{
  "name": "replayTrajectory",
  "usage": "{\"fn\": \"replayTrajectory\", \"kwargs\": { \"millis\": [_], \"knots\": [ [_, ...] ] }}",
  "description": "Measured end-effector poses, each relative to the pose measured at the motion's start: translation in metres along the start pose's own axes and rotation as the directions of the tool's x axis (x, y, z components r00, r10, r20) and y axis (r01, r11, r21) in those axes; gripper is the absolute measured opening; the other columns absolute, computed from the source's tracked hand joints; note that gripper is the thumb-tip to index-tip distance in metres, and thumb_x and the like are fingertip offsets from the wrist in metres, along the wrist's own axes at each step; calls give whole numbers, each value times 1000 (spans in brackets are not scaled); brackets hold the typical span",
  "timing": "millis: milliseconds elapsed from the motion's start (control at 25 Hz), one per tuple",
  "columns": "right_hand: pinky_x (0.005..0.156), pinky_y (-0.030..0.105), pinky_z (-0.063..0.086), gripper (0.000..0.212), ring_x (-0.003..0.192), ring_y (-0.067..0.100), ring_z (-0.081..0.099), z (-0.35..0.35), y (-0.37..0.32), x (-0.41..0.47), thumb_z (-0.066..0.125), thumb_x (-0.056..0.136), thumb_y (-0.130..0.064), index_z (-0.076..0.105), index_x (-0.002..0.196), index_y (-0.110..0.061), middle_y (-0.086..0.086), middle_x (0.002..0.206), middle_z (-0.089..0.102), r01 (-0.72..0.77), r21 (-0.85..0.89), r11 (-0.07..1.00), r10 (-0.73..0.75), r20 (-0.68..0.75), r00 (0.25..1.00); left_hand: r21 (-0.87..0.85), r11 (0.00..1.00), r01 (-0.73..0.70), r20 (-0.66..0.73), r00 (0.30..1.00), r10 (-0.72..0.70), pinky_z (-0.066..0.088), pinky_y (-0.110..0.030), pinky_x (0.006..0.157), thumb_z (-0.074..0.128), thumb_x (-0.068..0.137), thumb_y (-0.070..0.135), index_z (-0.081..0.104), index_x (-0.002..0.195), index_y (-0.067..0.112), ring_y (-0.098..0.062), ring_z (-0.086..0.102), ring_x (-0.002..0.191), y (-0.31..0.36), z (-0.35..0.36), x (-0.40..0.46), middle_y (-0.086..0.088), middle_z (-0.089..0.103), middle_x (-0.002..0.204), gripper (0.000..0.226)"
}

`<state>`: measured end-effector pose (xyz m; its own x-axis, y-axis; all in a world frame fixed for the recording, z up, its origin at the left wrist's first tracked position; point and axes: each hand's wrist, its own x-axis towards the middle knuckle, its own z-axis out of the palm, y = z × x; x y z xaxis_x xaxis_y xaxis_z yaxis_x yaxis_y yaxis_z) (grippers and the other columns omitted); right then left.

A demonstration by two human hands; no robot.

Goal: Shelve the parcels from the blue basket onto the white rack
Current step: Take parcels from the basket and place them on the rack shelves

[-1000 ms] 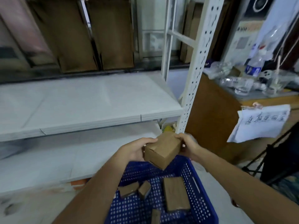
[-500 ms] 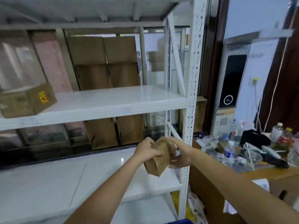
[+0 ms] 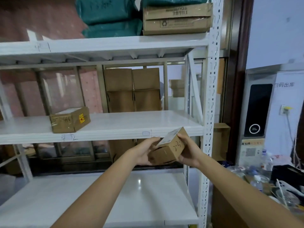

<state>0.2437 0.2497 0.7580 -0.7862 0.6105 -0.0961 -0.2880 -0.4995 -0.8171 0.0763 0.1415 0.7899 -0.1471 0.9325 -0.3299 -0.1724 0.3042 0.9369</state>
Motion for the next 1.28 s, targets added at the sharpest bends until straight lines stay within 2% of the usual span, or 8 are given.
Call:
{"fn": "replayTrajectory", "kwargs": {
  "millis": [80, 200, 320, 520, 680, 840, 1080, 1280],
  "knots": [
    [75, 38, 58, 54, 97, 24, 63, 15, 4, 4, 74, 73, -39, 60, 119, -14, 10, 106, 63, 36, -4, 999, -37, -9, 999, -130, 991, 21, 91, 996, -9, 54, -42, 87, 67, 81, 41, 66, 110, 17, -32, 66, 100, -3, -7, -6, -13, 70, 108, 38],
    [85, 40, 56, 50, 99, 24, 63, 31, 10, 10, 79, 67, -36, 62, 109, -13, 9, 96, 67, 137, -12, 990, -137, -50, 989, -261, 964, -56, -21, 998, 52, 57, -37, 69, 74, 75, 39, 62, 115, 16, -31, 66, 98, -2, -20, -12, -15, 69, 112, 47],
    [81, 35, 52, 53, 86, 20, 62, 49, 19, 18, 78, 72, -36, 57, 116, -13, 1, 70, 68, 169, -107, 980, -177, -73, 981, -363, 928, -88, -96, 994, 57, 57, -40, 76, 77, 72, 39, 57, 119, 14, -31, 60, 110, 0, -45, -17, -15, 61, 123, 57],
    [85, 36, 55, 60, 109, 24, 62, 76, 30, 41, 83, 64, -29, 59, 116, -15, 10, 108, 68, 319, -113, 941, -332, -132, 934, -417, 904, -94, -99, 993, 57, 54, -44, 91, 81, 69, 33, 51, 115, 8, -33, 59, 112, 9, -87, -22, -19, 59, 123, 60],
    [79, 38, 59, 39, 111, 29, 62, 113, 34, 66, 83, 68, -29, 66, 100, -14, 11, 101, 68, 355, -122, 927, -371, -143, 918, -409, 895, -181, -150, 980, 130, 56, -44, 87, 81, 71, 30, 50, 104, 11, -34, 61, 108, 25, -130, -27, -22, 59, 119, 49],
    [86, 43, 58, 17, 108, 33, 60, 151, 39, 81, 72, 82, -44, 75, 78, -27, 14, 106, 61, 302, -159, 940, -329, -183, 926, -302, 924, -235, -204, 963, 178, 58, -42, 82, 77, 74, 34, 56, 101, 16, -33, 61, 106, 47, -185, -40, -20, 62, 115, 38],
    [74, 35, 63, 26, 111, 35, 61, 212, 48, 96, 67, 88, -39, 61, 108, -24, 16, 113, 60, 305, -192, 933, -345, -229, 910, -262, 926, -271, -241, 948, 209, 58, -39, 77, 73, 78, 36, 56, 105, 16, -35, 59, 108, 72, -236, -65, -21, 59, 118, 37],
    [67, 31, 61, 37, 106, 37, 66, 268, 30, 100, 68, 87, -42, 62, 119, -25, 17, 120, 56, 371, -216, 903, -403, -132, 906, -197, 863, -466, -341, 858, 385, 58, -42, 81, 70, 81, 45, 51, 121, 10, -33, 60, 107, 114, -254, -110, -18, 61, 118, 56]
  ]
}}
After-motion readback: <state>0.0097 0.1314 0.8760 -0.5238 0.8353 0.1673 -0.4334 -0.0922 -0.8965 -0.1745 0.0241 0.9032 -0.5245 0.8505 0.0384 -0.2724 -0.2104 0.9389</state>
